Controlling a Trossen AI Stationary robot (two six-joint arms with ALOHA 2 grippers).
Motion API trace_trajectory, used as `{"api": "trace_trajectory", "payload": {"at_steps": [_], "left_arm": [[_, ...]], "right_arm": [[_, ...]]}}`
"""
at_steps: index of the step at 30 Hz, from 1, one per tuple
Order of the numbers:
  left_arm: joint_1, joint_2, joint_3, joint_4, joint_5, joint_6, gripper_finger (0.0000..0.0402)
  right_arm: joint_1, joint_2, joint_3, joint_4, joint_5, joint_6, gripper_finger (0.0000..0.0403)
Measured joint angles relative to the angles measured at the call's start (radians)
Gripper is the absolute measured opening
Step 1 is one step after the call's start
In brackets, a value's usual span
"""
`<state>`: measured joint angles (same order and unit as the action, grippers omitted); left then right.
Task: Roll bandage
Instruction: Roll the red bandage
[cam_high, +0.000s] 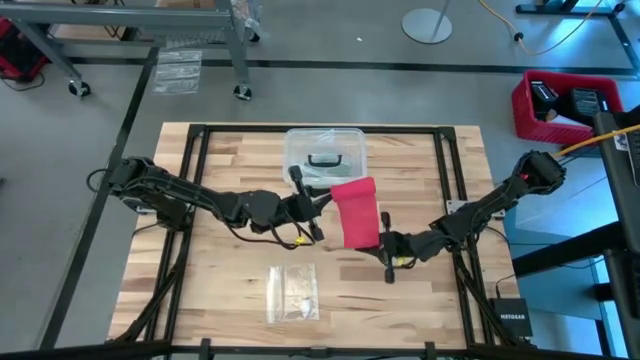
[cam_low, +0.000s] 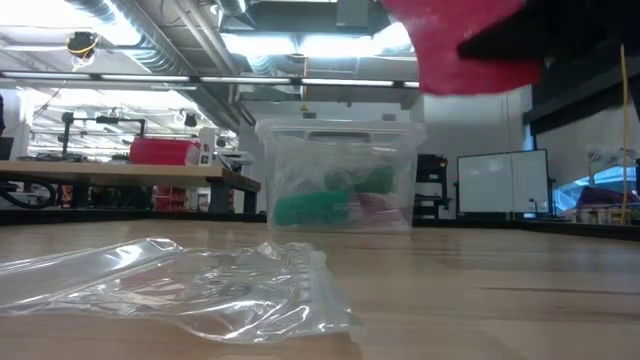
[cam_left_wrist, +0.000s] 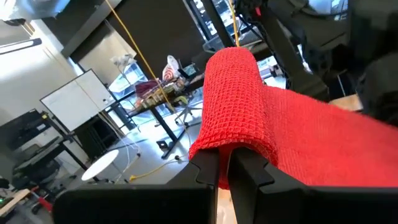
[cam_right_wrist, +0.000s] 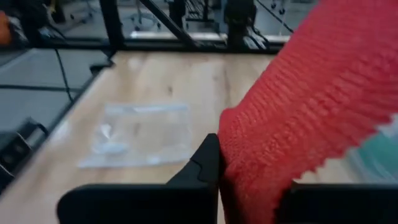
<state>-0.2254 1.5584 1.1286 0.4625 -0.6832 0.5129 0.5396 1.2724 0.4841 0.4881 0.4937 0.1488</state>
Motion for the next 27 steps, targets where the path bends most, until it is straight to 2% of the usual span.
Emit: {"api": "trace_trajectory", "payload": {"at_steps": [5, 17, 23, 27], "left_arm": [[0.024, 0.010, -0.026, -0.005, -0.005, 0.009, 0.0010], [0.058, 0.019, -0.111, -0.004, -0.028, -0.016, 0.0010], [0.037, 0.043, -0.134, 0.006, -0.001, -0.044, 0.0010], [0.010, 0.065, -0.143, 0.001, 0.001, -0.075, 0.0010]], "right_arm": [[0.035, 0.000, 0.091, -0.028, -0.051, -0.054, 0.0003], [0.142, 0.000, 0.426, -0.338, 0.000, -0.195, 0.0004], [0.140, 0.000, 0.548, -0.433, 0.005, -0.286, 0.0003], [0.121, 0.000, 0.618, -0.500, 0.044, -0.340, 0.0003]]}}
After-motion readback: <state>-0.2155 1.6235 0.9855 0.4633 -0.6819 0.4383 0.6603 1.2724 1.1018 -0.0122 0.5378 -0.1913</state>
